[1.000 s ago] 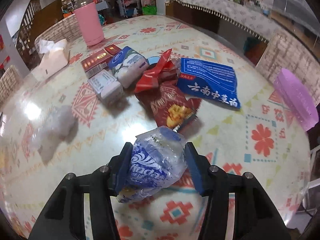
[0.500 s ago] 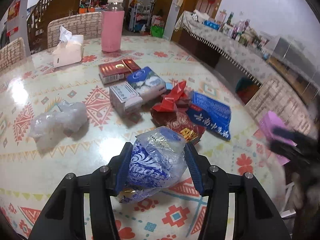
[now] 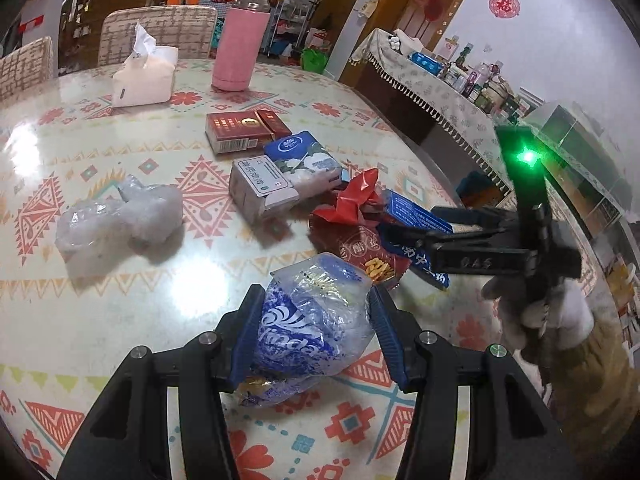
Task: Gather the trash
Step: 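Grasp the blue medicine box with the right tool while the left tool holds the snack bag, then carry the snack bag and blue box to the pink wastebasket and open both tools, then grasp the clear plastic bag on the table with the left tool, then grasp the red bean snack bag with the right tool while the left tool holds the plastic bag, then carry both bags to the pink wastebasket and open both tools to drop them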
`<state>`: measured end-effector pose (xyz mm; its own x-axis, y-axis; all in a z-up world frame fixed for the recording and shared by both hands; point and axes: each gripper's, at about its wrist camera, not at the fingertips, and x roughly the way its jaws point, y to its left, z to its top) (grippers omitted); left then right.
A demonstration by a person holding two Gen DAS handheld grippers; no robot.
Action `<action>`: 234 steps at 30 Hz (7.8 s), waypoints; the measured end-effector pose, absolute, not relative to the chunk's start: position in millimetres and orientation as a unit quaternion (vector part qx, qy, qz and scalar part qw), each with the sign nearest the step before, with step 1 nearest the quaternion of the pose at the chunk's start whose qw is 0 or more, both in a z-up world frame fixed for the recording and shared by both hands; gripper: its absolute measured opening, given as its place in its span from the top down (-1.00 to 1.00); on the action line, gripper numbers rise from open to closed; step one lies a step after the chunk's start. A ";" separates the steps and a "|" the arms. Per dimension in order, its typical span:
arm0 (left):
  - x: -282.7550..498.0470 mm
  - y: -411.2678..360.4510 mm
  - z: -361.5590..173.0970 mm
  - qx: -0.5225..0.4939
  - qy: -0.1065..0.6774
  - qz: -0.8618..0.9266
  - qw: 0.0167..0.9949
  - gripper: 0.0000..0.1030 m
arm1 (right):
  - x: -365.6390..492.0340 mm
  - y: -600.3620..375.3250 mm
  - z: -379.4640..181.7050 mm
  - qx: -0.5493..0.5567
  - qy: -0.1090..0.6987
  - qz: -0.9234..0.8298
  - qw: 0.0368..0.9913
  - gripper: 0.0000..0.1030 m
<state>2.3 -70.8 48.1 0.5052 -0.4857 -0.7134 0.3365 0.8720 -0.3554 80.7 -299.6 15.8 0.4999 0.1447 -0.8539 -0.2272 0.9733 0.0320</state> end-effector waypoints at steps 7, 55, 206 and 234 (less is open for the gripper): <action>4.3 -66.9 45.3 -0.097 0.445 -0.229 0.860 -0.02 | 58.3 -284.4 9.4 -0.037 0.483 0.075 0.872 -0.25; -27.2 -86.6 53.0 -0.013 0.423 -0.158 0.892 -0.02 | -201.5 -387.0 73.5 0.181 0.337 0.013 0.924 -0.02; -5.5 5.0 39.1 -0.134 0.428 -0.162 0.879 0.14 | 30.8 -222.2 15.1 0.024 0.457 0.028 0.889 0.22; -11.0 -4.3 39.3 -0.117 0.420 -0.170 0.884 0.14 | -160.7 -303.2 69.2 0.082 0.370 0.015 0.925 0.24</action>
